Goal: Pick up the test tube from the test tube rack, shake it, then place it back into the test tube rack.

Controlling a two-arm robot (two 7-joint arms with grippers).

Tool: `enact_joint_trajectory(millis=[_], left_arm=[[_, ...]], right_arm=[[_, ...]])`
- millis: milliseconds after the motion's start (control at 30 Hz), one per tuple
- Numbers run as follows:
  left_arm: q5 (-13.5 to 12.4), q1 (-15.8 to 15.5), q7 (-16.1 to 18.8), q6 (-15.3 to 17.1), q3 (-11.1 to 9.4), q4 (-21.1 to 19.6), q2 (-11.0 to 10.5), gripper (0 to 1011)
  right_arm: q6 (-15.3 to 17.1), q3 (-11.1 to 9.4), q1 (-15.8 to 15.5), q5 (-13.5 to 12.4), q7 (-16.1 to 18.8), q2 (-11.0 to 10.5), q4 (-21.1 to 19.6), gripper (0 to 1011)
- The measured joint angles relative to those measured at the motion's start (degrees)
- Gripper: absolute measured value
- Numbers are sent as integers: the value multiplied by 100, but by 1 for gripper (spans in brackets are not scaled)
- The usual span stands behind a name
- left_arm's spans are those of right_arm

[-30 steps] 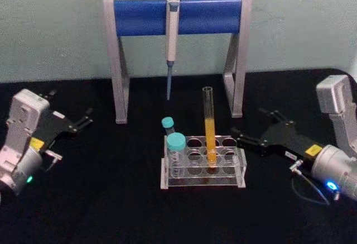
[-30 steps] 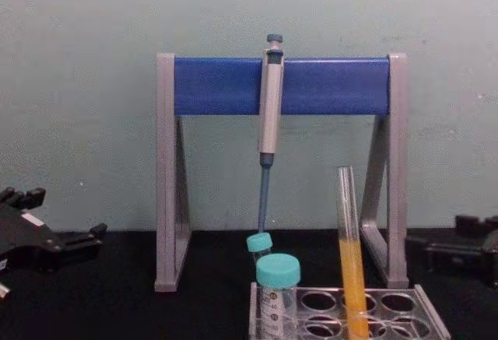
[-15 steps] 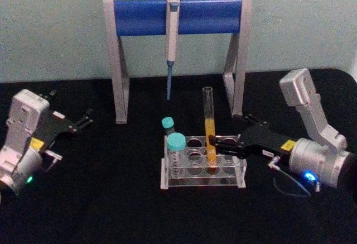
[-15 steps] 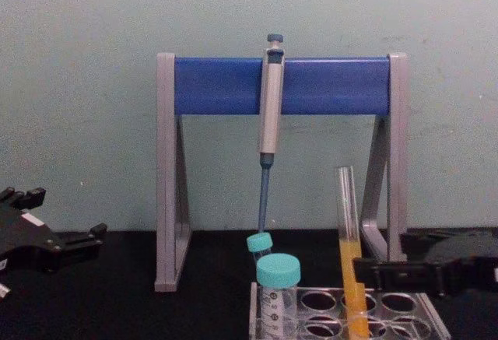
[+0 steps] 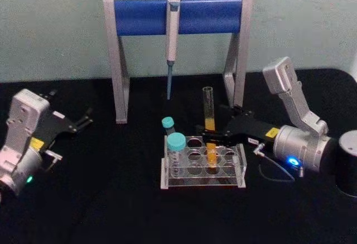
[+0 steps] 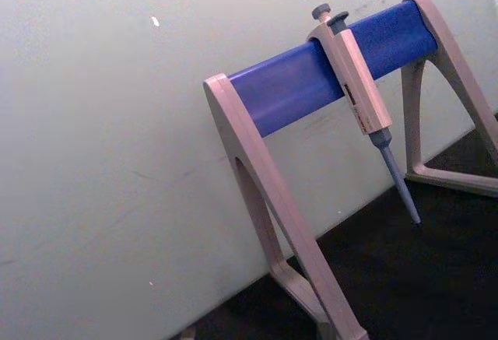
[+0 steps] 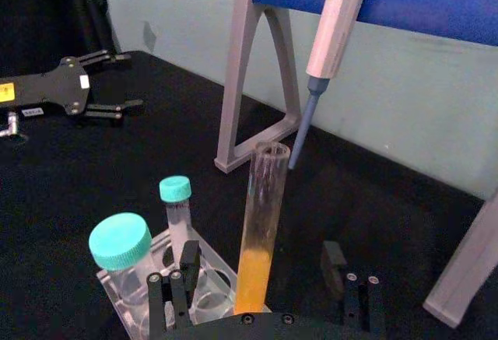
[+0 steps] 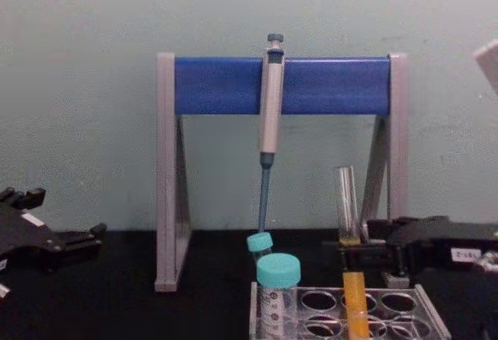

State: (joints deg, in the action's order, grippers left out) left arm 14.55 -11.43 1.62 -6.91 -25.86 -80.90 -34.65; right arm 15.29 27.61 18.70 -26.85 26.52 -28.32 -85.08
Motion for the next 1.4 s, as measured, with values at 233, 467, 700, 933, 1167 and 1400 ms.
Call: enact_joint_trajectory(millis=[233, 467, 700, 933, 1167, 1400], left_arm=[[0, 0, 0, 0, 0, 0, 0, 1001], [0, 0, 0, 0, 0, 0, 0, 1001], [0, 0, 0, 0, 0, 0, 0, 1001], [0, 0, 0, 0, 0, 0, 0, 1001], [0, 0, 0, 0, 0, 0, 0, 1001], [0, 0, 0, 0, 0, 0, 0, 1002]], right_arm=[[-30, 78, 149, 45, 44, 102, 149, 1000], [3, 119, 209, 74, 43, 157, 238, 1000], [46, 131, 228, 80, 22, 187, 270, 1000], [46, 131, 228, 80, 22, 184, 266, 1000], [46, 129, 227, 80, 22, 180, 263, 942], [43, 127, 223, 80, 22, 177, 259, 745]])
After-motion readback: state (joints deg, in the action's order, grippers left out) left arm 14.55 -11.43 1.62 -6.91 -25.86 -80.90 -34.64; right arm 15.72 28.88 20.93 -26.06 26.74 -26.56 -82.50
